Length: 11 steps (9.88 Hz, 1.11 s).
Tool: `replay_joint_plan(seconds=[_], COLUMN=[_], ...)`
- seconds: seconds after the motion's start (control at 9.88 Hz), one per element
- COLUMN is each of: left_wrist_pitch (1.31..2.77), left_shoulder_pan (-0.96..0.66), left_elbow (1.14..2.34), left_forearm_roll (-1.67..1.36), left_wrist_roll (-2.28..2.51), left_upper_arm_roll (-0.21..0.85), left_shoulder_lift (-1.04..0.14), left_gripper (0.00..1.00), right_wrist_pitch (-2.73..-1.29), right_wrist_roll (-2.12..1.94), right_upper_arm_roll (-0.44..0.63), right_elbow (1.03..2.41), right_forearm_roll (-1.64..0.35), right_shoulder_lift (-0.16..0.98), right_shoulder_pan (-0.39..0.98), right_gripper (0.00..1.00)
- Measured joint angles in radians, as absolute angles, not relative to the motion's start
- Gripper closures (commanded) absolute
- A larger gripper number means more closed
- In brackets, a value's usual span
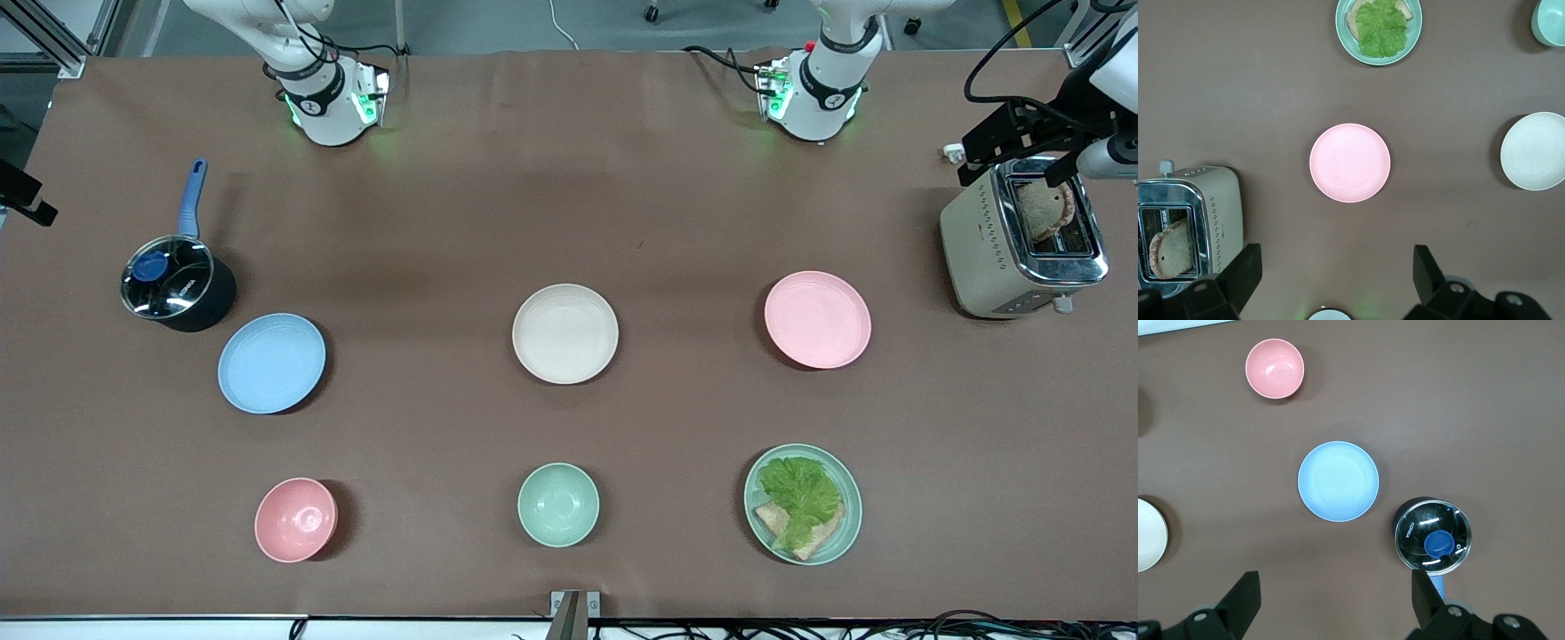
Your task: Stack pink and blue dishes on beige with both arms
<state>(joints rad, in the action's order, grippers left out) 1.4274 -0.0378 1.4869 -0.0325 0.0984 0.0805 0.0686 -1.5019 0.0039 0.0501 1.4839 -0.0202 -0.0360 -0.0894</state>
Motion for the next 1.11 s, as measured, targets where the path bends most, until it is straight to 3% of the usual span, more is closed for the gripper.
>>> replay_joint_plan(seconds=[0.71,1.11], left_wrist_pitch=[1.445,1.767], left_shoulder_pan=[-0.037,-0.030], left_elbow=[1.506,1.785], left_forearm_roll=[-0.033,-0.098], left_wrist_roll=[0.093,-0.036], left_upper_arm_roll=[0.016,-0.071], left_shoulder_lift=[0.028,-0.038], left_gripper=[0.00,0.00], right_wrist_pitch=[-1.501,-1.514], right_wrist_roll=[0.004,-0.065], right_upper_arm_roll=[0.050,0.051], right_elbow=[1.484,1.519], right_forearm_roll=[-0.020,-0.023], right_shoulder_lift=[-0.034,0.023], right_shoulder_pan=[-0.089,-0.094], right_gripper=[0.00,0.00])
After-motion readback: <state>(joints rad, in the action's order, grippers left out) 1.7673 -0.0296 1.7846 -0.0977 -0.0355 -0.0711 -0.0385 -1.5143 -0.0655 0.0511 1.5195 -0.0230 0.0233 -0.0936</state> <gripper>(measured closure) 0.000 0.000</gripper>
